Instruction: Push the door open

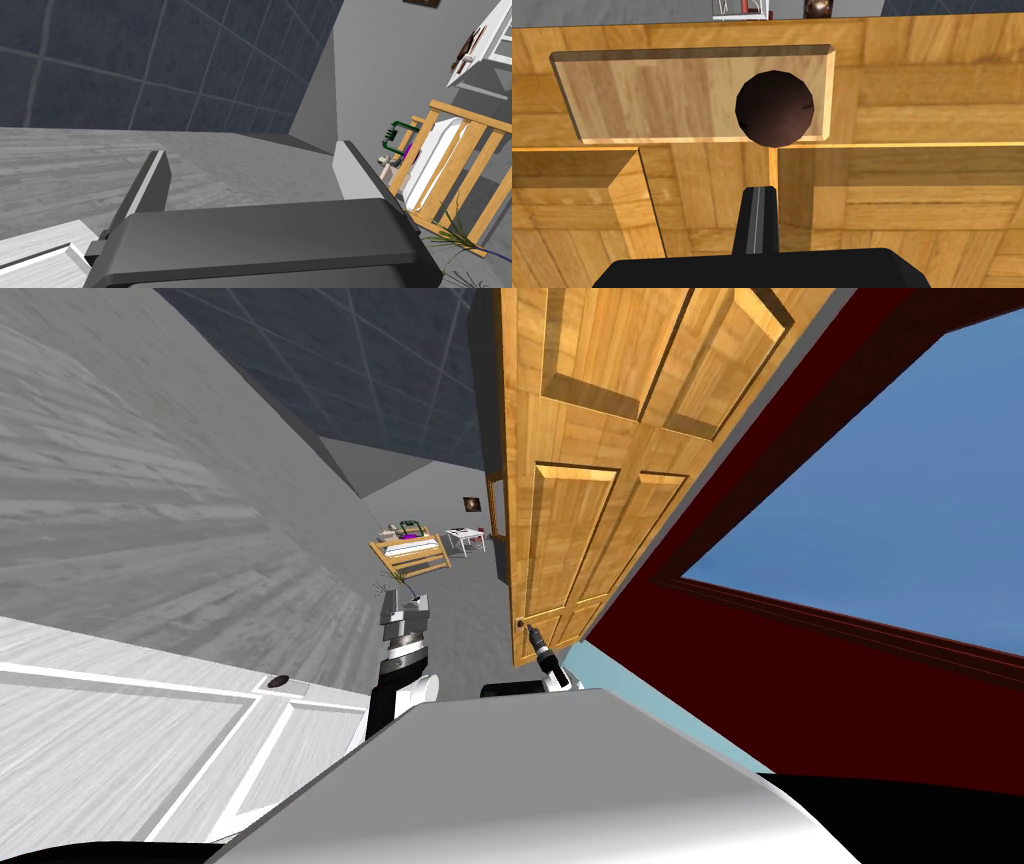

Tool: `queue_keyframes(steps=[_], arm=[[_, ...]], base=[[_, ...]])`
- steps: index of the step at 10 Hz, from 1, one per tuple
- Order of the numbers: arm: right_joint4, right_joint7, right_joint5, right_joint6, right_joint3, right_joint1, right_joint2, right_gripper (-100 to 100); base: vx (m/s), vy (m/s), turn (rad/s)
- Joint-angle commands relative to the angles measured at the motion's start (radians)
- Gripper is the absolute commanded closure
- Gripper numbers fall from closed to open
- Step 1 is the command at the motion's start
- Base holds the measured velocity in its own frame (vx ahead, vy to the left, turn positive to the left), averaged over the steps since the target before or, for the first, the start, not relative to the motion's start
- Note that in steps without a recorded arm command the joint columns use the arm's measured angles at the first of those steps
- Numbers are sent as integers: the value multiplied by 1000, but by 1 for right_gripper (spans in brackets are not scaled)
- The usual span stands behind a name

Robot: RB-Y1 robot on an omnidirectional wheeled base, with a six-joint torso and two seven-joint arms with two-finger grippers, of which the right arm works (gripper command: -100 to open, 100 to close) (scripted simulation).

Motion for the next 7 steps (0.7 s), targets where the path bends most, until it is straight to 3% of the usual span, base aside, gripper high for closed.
queue_keyframes(steps=[1, 5, 7], arm=[[-4, -1, -2, 1, 1, 3, 1, -100], [-18, -5, -8, 8, 4, 13, 24, -100], [-16, -3, -8, 3, 1, 14, 13, -100]], base=[[-206, -23, -14], [-243, 27, -51], [-6, 20, 13]])
